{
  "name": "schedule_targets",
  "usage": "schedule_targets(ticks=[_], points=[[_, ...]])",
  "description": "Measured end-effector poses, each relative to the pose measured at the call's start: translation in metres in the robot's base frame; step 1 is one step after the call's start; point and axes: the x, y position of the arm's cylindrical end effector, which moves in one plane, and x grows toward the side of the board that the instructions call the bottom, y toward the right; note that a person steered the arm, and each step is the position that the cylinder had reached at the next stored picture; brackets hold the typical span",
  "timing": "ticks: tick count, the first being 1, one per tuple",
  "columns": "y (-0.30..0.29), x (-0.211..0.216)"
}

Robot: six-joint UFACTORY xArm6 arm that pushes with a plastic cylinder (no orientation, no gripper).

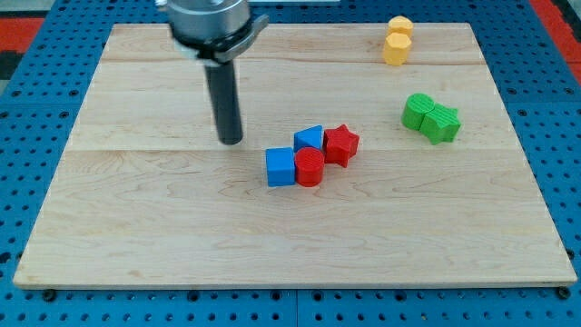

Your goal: Keep the blue cube at the top left of the blue triangle

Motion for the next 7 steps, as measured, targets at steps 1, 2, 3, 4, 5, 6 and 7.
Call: schedule_targets(ticks=[1, 2, 3, 4, 5, 6, 7], points=[[0.002, 0.026], [0.008, 0.058], [0.009, 0.090], [0.033, 0.103], [0.044, 0.089], [0.053, 0.053], [0.078, 0.019]])
